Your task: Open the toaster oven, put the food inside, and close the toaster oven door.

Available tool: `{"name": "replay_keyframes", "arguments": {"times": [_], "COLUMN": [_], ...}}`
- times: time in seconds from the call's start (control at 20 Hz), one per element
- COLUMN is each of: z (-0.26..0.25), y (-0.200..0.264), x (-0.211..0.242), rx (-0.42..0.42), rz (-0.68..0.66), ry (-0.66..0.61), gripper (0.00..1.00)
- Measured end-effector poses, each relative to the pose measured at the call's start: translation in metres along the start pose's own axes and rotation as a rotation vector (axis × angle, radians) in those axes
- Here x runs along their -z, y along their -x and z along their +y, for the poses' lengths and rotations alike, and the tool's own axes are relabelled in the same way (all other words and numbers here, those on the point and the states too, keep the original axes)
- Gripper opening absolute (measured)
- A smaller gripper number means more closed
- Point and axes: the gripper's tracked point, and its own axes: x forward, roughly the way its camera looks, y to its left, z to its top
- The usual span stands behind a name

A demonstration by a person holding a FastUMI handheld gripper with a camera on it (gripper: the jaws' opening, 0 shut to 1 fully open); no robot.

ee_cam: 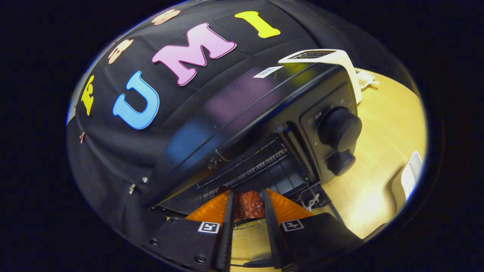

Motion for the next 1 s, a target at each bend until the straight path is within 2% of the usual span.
{"name": "replay_keyframes", "arguments": {"times": [0.1,0.15,0.25,0.65,1.0], "z": [-0.005,-0.01,-0.016,-0.022,-0.01], "y": [0.003,0.005,0.009,0.047,0.094], "x": [-0.006,-0.009,-0.015,-0.04,-0.047], "rx": [0.033,0.061,0.1,0.145,0.115], "rz": [-0.017,-0.025,-0.054,-0.139,-0.156], "ry": [0.061,0.088,0.107,0.129,0.206], "gripper": [0.59,0.61,0.97,0.98,0.98]}}
